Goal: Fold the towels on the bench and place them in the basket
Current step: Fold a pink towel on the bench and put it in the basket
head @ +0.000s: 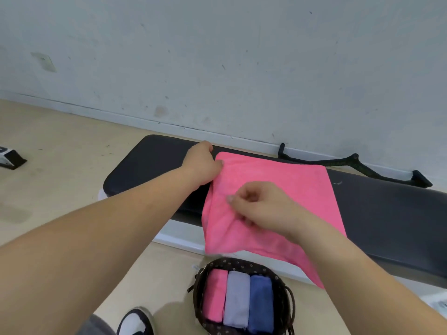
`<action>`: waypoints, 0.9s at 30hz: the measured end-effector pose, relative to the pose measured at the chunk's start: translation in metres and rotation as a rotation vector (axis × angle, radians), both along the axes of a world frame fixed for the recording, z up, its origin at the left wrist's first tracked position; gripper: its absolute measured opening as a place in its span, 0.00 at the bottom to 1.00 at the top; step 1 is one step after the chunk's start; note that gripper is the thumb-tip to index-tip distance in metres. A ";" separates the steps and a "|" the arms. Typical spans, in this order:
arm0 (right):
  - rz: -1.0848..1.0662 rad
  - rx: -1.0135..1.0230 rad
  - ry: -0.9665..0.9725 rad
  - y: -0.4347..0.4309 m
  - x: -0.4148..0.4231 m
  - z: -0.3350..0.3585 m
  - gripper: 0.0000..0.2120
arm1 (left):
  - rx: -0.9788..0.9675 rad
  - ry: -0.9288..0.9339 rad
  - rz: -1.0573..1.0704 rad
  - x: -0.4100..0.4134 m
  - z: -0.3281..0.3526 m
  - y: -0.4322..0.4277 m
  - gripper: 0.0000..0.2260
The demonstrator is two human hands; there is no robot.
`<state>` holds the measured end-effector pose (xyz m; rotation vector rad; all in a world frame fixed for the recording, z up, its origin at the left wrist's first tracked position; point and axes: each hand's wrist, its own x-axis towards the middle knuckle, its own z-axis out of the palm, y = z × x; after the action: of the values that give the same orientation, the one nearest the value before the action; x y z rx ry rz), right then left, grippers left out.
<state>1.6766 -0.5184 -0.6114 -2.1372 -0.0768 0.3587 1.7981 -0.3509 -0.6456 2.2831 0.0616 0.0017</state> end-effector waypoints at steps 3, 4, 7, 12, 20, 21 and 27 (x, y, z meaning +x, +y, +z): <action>-0.165 -0.240 -0.340 -0.023 0.017 -0.011 0.07 | -0.024 0.010 0.036 -0.004 -0.003 -0.003 0.28; -0.179 -0.309 -0.401 -0.029 0.020 -0.015 0.05 | -0.005 0.017 0.039 -0.005 -0.003 -0.006 0.26; -0.101 -0.503 -0.406 -0.039 0.022 -0.025 0.12 | 0.057 0.052 0.038 -0.003 0.001 -0.015 0.15; 0.056 -0.650 -0.281 -0.052 0.022 -0.029 0.30 | -0.099 0.165 -0.004 0.001 0.007 -0.026 0.06; -0.278 -0.056 -0.441 -0.065 -0.003 0.024 0.29 | -0.082 -0.175 -0.447 -0.056 0.065 -0.058 0.03; -0.287 -0.025 -0.468 -0.067 -0.008 0.035 0.29 | -0.070 -0.202 -0.505 -0.068 0.075 -0.061 0.05; -0.183 0.139 -0.533 -0.070 -0.041 0.076 0.04 | -0.161 -0.322 -0.558 -0.123 0.103 -0.064 0.09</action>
<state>1.6359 -0.5884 -0.5353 -2.0296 -0.2026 -0.3208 1.6748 -0.4144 -0.5430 2.0428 -0.7149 0.0702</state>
